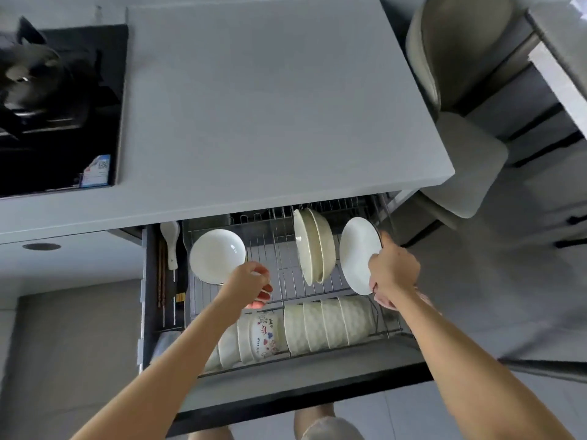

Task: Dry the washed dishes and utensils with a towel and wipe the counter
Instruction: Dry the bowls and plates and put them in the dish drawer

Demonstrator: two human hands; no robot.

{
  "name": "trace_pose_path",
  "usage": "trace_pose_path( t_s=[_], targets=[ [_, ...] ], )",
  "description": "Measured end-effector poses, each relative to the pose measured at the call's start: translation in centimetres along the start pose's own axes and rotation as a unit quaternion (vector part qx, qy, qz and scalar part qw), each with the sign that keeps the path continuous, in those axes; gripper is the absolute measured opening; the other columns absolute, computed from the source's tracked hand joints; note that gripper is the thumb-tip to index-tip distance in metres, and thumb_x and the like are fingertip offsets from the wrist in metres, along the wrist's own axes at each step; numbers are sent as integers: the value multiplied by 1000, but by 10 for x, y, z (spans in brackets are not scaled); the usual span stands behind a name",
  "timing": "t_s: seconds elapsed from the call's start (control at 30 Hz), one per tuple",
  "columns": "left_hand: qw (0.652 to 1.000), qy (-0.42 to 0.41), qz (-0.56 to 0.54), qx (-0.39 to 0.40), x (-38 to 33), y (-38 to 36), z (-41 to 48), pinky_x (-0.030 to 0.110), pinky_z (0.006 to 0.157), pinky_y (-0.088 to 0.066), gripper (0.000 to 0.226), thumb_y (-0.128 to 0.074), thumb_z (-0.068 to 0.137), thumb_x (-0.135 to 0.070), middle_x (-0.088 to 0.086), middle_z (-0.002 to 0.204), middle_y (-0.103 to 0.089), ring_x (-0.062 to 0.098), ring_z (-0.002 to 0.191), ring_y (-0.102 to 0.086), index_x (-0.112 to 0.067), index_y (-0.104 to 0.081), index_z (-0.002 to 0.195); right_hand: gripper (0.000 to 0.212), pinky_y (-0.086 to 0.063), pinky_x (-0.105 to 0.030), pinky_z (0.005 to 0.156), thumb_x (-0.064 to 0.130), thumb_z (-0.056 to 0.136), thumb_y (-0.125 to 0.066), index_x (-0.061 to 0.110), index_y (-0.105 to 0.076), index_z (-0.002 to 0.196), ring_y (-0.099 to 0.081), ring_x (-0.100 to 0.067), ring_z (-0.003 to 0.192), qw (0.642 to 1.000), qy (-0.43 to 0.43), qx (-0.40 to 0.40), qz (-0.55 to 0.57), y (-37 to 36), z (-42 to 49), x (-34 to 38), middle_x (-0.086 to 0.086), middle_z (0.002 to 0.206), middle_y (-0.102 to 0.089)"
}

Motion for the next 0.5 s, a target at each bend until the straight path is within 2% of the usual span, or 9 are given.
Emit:
trace_pose_path(
  t_s=[0.1, 0.23, 0.4, 0.5],
  targets=[
    [1000, 15, -10, -20, -1, -12, 7, 23, 51, -49, 17, -47, 96, -7, 9, 79, -65, 19, 66, -62, -16, -58, 88, 50, -38, -29, 56, 10, 85, -48, 21, -45, 134, -56, -28, 68, 999, 30, 28, -8, -22, 22, 10, -10, 80, -66],
    [998, 43, -12, -35, 4, -18, 15, 25, 54, -51, 12, -49, 96, -7, 10, 81, -66, 20, 67, -62, -13, -59, 92, 44, -38, -30, 59, 8, 88, -49, 16, -46, 131, -63, -31, 80, 997, 56, 49, -4, -41, 40, 26, -11, 89, -68],
    [996, 67, -24, -50, 14, -20, 20, 21, 47, -50, 11, -49, 96, -7, 11, 82, -66, 18, 65, -62, -13, -58, 93, 57, -32, -26, 57, 10, 90, -49, 20, -36, 145, -47, -22, 64, 992, 91, 67, -49, -59, 55, 41, -4, 76, -61],
    [995, 77, -25, -54, 21, -21, 21, 22, 49, -50, 11, -49, 96, -8, 9, 81, -67, 17, 65, -62, -12, -59, 93, 57, -31, -25, 55, 13, 91, -49, 20, -34, 146, -54, -22, 67, 991, 95, 81, -52, -66, 60, 45, -5, 85, -68]
  ],
)
Point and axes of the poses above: each hand's wrist, its own z-axis towards the middle knuckle, its own y-axis out of the back of the hand, x = y × z, the point moved 4 cm from there along z, towards the middle knuckle
